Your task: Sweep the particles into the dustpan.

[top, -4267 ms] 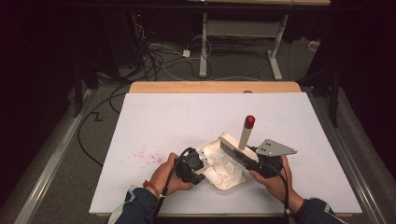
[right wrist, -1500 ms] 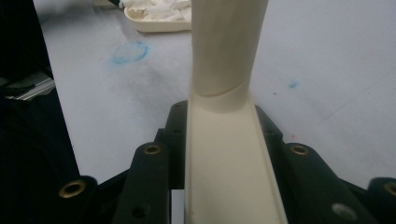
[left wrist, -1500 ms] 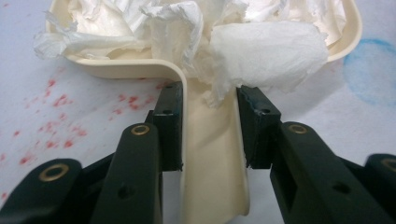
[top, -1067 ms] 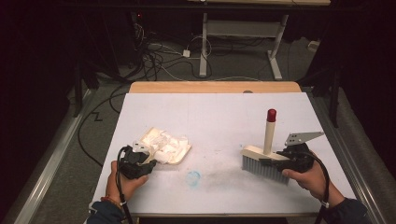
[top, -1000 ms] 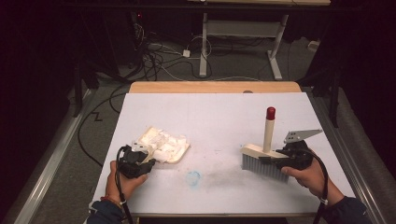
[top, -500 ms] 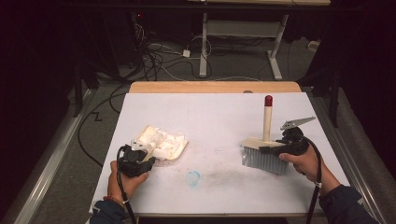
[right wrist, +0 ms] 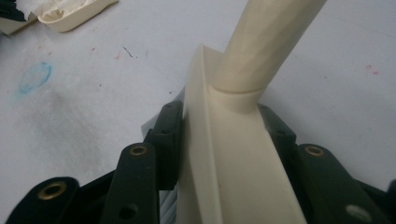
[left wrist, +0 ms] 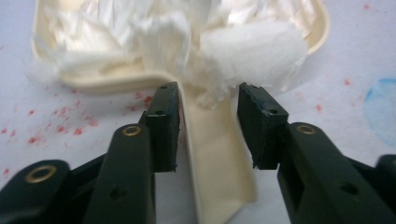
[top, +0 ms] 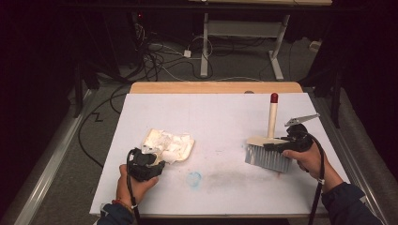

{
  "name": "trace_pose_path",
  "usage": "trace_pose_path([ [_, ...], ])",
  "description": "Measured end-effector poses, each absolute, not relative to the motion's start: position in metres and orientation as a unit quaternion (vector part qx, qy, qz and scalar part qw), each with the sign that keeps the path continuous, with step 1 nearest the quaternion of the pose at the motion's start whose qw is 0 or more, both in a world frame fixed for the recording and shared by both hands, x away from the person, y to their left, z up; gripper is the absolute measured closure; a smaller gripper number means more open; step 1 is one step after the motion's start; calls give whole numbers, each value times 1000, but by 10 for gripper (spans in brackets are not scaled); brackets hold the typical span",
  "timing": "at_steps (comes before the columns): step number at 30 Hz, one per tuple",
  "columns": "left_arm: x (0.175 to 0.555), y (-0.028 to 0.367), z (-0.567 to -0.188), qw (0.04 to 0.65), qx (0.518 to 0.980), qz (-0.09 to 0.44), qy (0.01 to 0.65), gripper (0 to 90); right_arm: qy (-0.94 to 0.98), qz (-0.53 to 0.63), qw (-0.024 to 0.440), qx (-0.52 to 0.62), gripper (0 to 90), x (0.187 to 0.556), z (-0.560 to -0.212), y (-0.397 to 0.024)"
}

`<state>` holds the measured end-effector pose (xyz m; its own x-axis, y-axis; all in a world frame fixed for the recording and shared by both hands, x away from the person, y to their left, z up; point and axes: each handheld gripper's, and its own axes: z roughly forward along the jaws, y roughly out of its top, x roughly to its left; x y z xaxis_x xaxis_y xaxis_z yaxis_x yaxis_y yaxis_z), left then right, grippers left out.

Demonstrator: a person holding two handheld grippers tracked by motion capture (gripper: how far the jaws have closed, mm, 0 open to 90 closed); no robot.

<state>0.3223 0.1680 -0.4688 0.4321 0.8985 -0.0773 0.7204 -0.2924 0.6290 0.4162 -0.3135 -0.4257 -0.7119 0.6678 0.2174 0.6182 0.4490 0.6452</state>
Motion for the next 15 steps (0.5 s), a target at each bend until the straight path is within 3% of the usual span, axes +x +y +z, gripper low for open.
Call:
trace_pose_path([
  [4,328,172,-469,301,776,156,532,628,851,360,28,381,594,420,-427,-313],
  [15,340,185,-472,307,722,180,593,636,852,355,31,383,588,421,-428,-313],
])
